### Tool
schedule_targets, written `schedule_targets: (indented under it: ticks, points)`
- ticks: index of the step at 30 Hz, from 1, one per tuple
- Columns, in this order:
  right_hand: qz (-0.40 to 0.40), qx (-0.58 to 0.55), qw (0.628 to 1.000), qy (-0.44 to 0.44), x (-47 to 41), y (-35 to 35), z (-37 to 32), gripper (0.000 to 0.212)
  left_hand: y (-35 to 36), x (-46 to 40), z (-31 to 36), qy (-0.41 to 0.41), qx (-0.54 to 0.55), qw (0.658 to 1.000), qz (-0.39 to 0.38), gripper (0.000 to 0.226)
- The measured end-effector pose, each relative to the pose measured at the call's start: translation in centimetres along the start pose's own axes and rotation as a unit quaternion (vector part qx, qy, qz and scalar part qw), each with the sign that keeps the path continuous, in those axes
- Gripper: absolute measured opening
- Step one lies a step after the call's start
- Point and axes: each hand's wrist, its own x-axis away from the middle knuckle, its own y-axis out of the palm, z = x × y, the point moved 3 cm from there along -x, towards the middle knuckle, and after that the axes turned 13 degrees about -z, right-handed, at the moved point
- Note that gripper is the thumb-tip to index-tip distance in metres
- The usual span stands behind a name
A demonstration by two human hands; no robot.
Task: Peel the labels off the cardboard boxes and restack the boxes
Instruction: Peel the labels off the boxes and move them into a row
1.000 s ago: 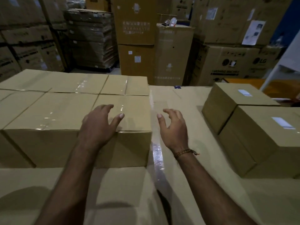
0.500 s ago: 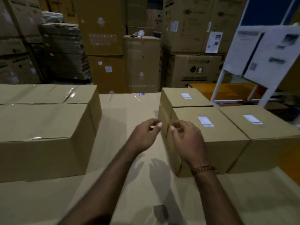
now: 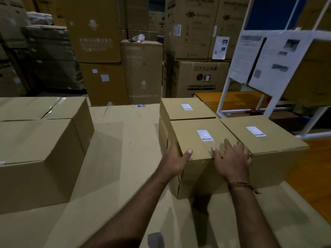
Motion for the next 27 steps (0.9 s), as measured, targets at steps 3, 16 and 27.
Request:
schedule_targets:
  ticks: [3,16,27]
  points:
    - [-0.006,0.020,1.000,0.006,-0.4,0.5,0.9,0.065,0.7,-0.2,-0.6,-0.017,0.022,1.000,-0.007,0.058]
    - [0.066,-0.056,0.996,-0.032,0.5,-1.4,0.5,0.065,-0.1,1.6,-2.8,-0.036,0.161,0.986,-0.009,0.049]
    - [0.105,-0.032,0.991,-0.082,4.3,-2.6,-5.3,0.080,-3.6,8.2,-4.8,-0.055,0.236,0.969,0.043,0.057]
